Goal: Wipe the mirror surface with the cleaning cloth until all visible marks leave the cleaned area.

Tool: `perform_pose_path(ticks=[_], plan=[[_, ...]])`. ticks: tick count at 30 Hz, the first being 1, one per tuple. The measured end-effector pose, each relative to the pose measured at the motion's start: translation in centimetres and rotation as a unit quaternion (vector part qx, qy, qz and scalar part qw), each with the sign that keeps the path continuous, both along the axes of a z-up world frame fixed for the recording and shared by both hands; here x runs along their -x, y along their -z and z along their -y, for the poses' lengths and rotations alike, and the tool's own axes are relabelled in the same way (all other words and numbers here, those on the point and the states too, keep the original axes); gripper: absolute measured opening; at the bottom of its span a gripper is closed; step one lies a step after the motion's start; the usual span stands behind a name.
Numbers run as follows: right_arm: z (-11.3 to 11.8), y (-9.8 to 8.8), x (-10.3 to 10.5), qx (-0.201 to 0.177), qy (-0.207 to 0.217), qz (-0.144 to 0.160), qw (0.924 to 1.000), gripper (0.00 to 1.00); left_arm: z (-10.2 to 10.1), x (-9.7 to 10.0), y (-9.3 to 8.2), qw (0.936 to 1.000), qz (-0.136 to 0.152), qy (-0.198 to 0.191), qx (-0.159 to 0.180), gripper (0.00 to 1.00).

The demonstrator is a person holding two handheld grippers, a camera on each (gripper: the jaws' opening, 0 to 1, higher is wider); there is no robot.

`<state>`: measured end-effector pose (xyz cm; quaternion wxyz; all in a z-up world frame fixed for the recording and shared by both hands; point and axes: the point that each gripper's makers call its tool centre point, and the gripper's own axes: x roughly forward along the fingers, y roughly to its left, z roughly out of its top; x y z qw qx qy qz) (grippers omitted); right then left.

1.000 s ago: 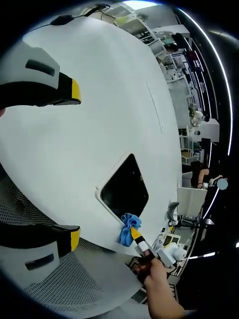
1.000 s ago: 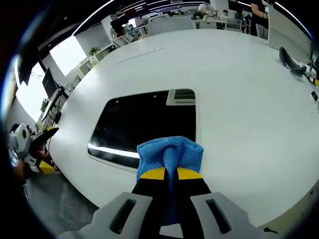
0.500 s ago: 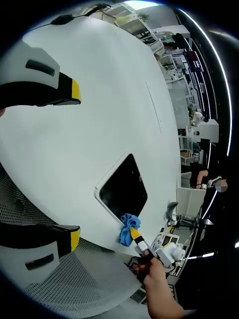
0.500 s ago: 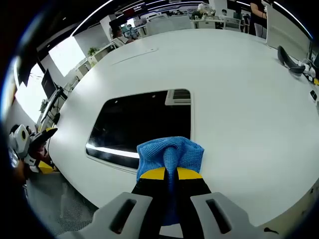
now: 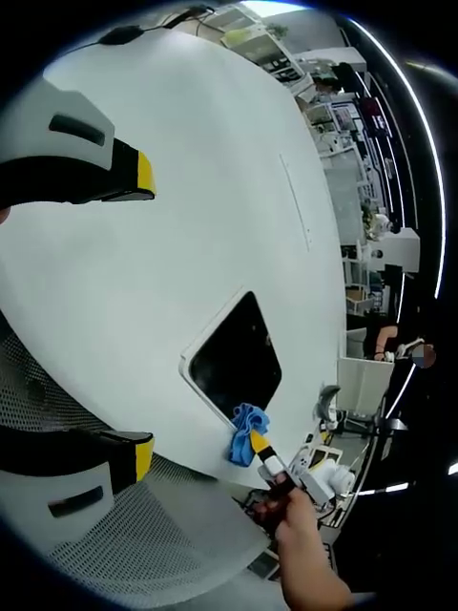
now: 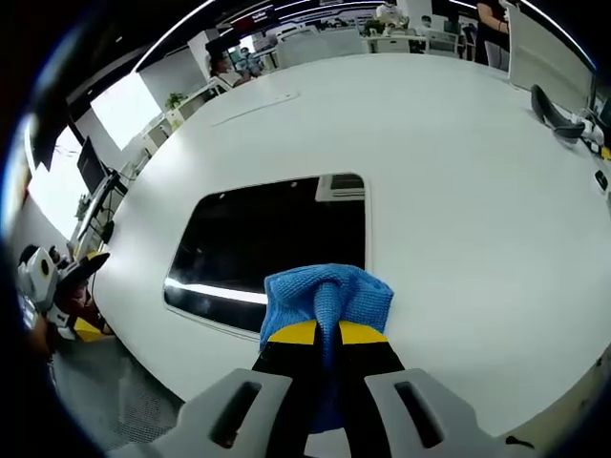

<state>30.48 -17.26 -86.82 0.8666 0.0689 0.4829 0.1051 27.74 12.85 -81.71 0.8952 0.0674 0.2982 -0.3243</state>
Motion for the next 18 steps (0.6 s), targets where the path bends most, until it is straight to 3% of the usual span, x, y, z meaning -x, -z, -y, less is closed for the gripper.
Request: perform_pose_path(ticks=[18], plan=[[-0.1,0.0,-3.0,0.004,0.004,0.006,1.0000,0.01,-0.2,-0.1,0.1,1.0000,-0.006,-0.006,0.006,0.99]])
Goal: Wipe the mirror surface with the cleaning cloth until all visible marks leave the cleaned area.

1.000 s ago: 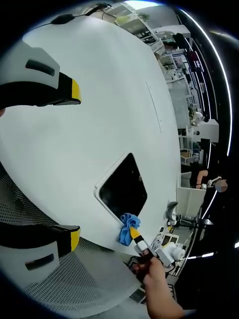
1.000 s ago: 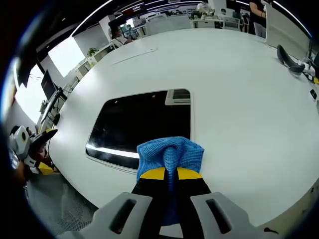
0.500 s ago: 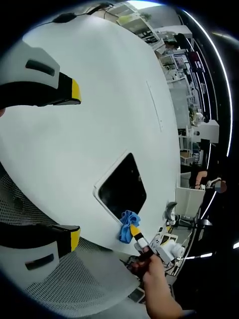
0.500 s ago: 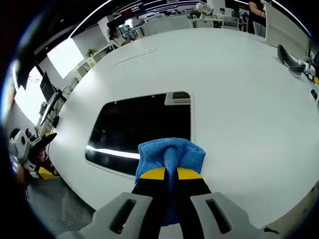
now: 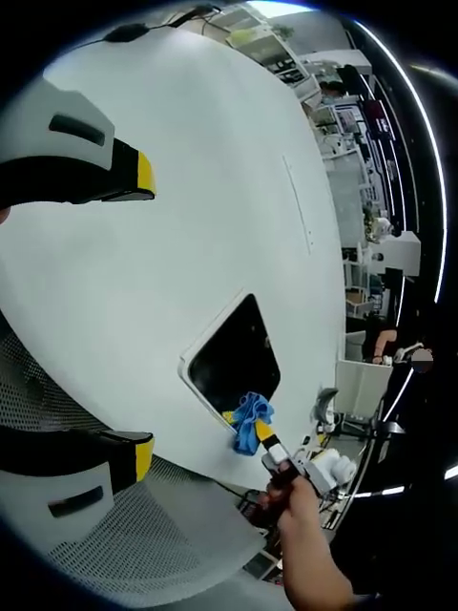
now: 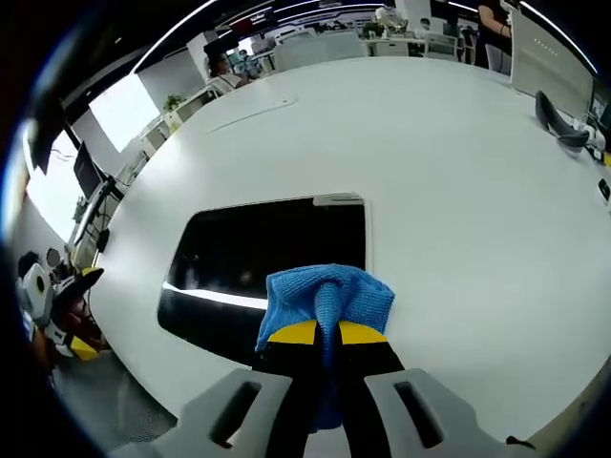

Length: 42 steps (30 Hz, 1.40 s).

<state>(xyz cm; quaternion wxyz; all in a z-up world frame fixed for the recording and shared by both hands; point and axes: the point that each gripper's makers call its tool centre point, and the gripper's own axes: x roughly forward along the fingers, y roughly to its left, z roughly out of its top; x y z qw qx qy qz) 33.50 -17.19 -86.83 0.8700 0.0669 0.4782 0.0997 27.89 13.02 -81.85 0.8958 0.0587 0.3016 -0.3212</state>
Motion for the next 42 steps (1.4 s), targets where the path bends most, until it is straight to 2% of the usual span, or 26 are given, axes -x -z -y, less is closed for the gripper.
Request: perform_pose_path(ticks=[14,42], plan=[[0.0,-0.1,-2.2,0.009,0.000,0.005,0.9999,0.01,0.2,0.0,-0.3,0.9998,-0.008,-0.005,0.020,0.99],[0.3,0.0,-7.7,0.024,-0.014,0.010,0.9996,0.01,0.0,-0.2,0.1,0.9996,-0.017,-0.010,0.021,0.99]])
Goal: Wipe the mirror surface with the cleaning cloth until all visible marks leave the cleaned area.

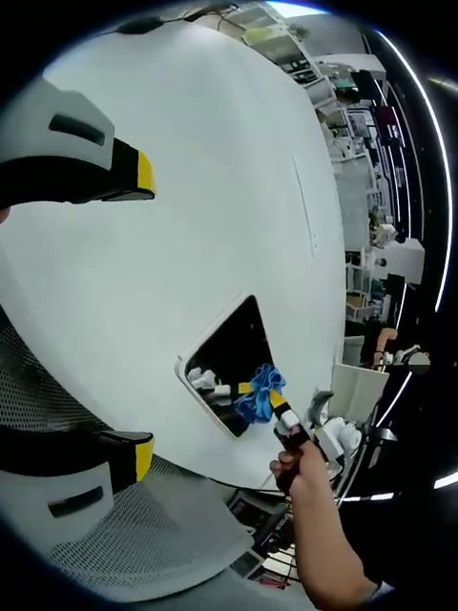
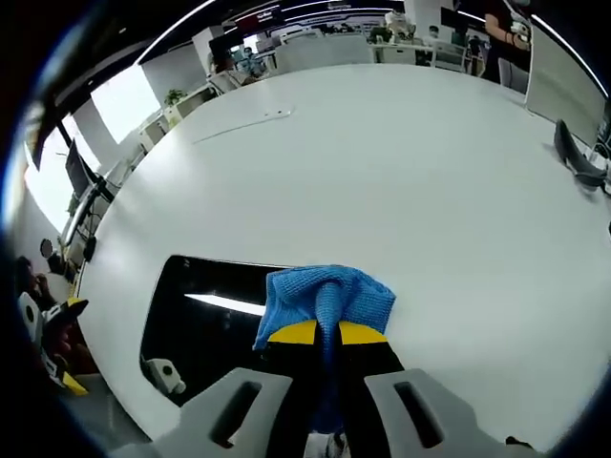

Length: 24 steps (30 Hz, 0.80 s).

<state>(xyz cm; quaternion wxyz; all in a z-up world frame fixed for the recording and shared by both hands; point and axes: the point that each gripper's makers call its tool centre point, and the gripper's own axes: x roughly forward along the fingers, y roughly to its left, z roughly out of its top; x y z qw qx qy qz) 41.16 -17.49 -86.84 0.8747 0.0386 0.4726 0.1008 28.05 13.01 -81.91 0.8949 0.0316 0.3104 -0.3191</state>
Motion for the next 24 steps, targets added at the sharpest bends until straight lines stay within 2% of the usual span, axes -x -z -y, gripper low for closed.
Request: perform_pose_path(ticks=[16,24], plan=[[0.0,-0.1,-2.9,0.009,-0.012,0.008,0.9999,0.01,-0.1,0.0,0.3,1.0000,-0.006,-0.002,-0.002,0.99],[-0.1,-0.1,-3.5,0.012,-0.019,0.009,0.9997,0.01,-0.3,-0.1,0.3,1.0000,-0.007,-0.006,-0.003,0.99]])
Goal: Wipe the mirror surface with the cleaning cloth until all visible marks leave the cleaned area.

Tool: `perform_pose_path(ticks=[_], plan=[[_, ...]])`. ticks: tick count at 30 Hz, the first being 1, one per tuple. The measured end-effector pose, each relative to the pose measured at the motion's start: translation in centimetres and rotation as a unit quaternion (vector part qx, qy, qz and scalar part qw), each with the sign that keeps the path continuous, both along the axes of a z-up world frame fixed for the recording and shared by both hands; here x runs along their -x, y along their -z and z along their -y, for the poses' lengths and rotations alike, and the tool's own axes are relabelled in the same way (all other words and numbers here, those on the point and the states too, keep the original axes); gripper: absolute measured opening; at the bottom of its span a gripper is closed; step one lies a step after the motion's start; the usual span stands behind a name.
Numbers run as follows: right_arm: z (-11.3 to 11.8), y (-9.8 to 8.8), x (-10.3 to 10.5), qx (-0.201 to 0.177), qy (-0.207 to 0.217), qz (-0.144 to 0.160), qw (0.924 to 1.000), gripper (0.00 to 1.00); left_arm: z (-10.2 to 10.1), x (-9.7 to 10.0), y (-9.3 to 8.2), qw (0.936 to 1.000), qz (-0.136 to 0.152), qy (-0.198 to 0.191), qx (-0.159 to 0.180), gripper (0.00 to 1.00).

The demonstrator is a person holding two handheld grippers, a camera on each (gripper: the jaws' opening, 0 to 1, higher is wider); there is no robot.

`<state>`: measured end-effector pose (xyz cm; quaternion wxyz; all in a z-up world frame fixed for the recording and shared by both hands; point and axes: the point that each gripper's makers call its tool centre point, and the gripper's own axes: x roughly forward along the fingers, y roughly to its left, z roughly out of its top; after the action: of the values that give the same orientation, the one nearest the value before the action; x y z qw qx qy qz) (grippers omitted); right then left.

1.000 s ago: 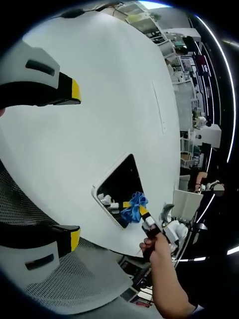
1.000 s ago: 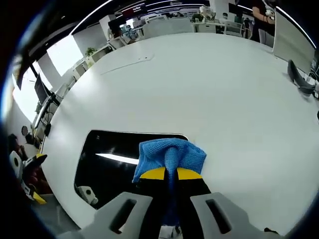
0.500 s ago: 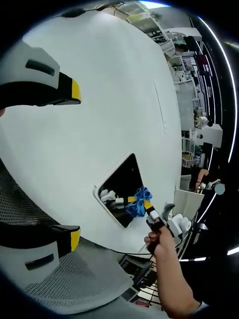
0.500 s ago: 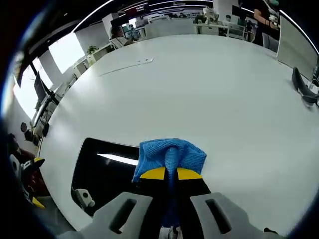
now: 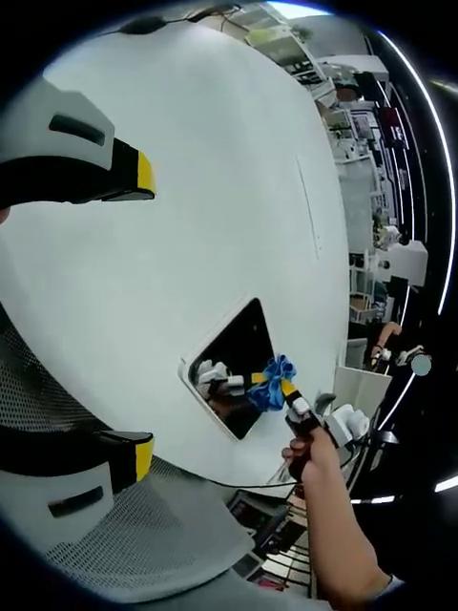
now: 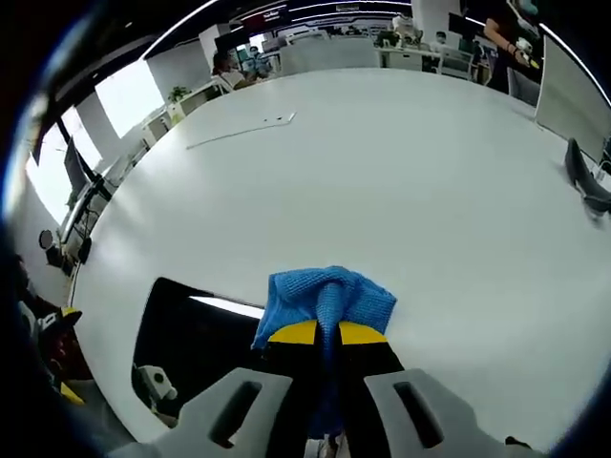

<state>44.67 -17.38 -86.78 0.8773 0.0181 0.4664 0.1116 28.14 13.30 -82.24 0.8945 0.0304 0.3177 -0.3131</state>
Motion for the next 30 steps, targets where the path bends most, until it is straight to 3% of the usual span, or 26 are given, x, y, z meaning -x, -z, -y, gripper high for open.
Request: perform_pose_path(ticks=[16,18,23,30], plan=[[0.0,0.0,-0.9,0.002,-0.005,0.006,1.0000,0.01,-0.5,-0.2,0.3,0.9999,-0.002,-0.011,-0.005,0.99],[0.4,-0.7,-1.3,0.023,-0.018,0.022,0.9993,0.01,-0.5,-0.2,0.4,0.9999,-0.002,-0.012,-0.005,0.99],[1.4,-2.9,-1.0,0.025,-0.042,0.038,0.9981,0.01,-0.4,-0.2,0.4,1.0000,0.000,-0.006,-0.007,0.99],[5.1,-6.0,0.0,-0.003,-0.013,0.044,0.9989,0.01,-0.3,-0.3,0.2,1.0000,0.001,-0.008,-0.005,0.99]])
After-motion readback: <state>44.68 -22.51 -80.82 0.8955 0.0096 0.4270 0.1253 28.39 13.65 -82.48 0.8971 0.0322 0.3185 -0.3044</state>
